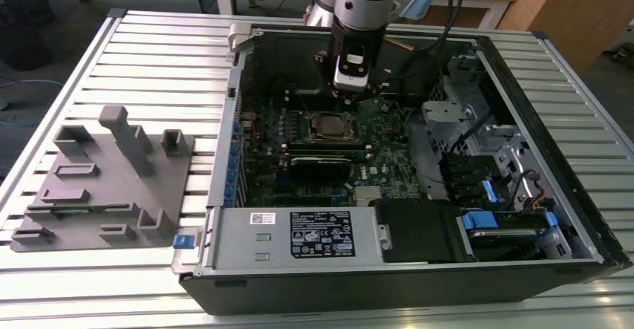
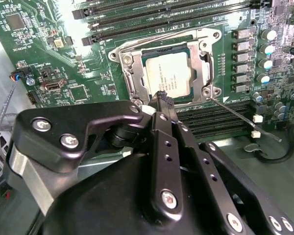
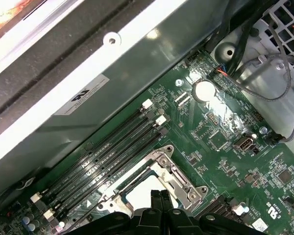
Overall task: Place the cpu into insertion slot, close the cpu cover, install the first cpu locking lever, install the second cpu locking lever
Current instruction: 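Close the cpu cover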
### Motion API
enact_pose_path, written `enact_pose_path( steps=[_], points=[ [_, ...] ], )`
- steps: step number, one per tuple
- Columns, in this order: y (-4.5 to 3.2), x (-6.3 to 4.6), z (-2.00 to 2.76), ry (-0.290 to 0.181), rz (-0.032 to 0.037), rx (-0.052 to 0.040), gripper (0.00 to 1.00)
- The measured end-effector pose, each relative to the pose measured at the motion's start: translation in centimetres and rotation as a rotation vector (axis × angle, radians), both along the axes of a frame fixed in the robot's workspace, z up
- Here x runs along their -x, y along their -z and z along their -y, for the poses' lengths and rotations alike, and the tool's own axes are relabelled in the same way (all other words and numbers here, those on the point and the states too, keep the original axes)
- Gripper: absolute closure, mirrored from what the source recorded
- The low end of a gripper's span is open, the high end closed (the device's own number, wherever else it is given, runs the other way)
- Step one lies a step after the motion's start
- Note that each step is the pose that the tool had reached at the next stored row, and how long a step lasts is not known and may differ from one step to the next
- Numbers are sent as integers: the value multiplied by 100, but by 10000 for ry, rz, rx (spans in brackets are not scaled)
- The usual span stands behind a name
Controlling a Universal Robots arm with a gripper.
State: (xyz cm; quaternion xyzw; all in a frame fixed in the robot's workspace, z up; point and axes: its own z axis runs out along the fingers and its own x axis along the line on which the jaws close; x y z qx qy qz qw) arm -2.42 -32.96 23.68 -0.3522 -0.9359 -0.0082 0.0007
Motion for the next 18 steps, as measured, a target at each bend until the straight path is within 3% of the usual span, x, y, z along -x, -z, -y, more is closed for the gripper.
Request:
enact_pose_path(
  steps=[4, 18],
  points=[
    [0, 0, 0, -167, 0, 0, 89],
    [4, 0, 0, -2700, 0, -1, 89]
  ],
)
